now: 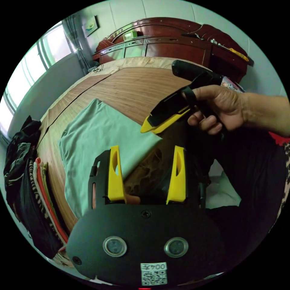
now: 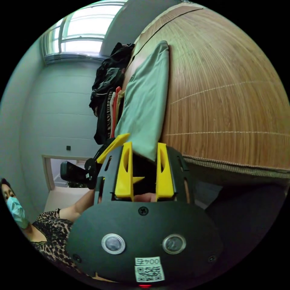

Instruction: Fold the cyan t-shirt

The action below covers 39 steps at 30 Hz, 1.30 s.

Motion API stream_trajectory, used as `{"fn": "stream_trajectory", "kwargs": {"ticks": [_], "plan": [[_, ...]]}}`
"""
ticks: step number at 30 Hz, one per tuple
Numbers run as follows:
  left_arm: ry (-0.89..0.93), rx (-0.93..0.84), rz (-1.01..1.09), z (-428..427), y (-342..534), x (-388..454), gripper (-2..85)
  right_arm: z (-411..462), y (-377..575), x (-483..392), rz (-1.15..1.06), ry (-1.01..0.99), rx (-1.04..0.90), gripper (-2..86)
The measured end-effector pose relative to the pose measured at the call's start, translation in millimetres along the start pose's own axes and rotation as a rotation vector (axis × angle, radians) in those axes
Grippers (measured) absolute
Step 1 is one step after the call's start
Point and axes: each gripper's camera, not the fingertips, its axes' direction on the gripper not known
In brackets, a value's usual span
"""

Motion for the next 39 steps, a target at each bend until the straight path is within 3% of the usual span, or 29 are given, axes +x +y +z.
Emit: {"fn": "stream_trajectory", "kwargs": {"ticks": [9, 17, 24, 31, 36, 39], "plan": [[-0.088, -0.024, -0.029, 25.5, -17.4, 3.4, 21.0, 8.2, -46.0, -38.7, -0.05, -0.086, -0.019, 1.9], [-0.252, -0.033, -0.143, 30.2, -23.6, -14.5, 5.2, 22.3, -73.0, -61.8, -0.095, -0.138, -0.026, 1.9], [-0.103, 0.03, -0.206, 10.9, -0.4, -37.5, 8.2, 25.6, -81.5, -45.0, -0.022, -0.071, 0.006, 10.5], [0.023, 0.014, -0.213, 8.5, 9.6, -68.2, 11.2, 84.4, -80.7, -35.2, 0.087, -0.144, -0.032, 13.7], [-0.087, 0.104, -0.447, -22.0, 41.9, -142.2, 8.7, 111.1, -110.0, -102.2, -0.125, 0.038, 0.007, 10.8], [-0.1, 0.094, -0.554, -20.4, 65.9, -184.4, 8.0, 143.1, -150.9, -176.8, -0.381, 0.249, 0.026, 8.7]]}}
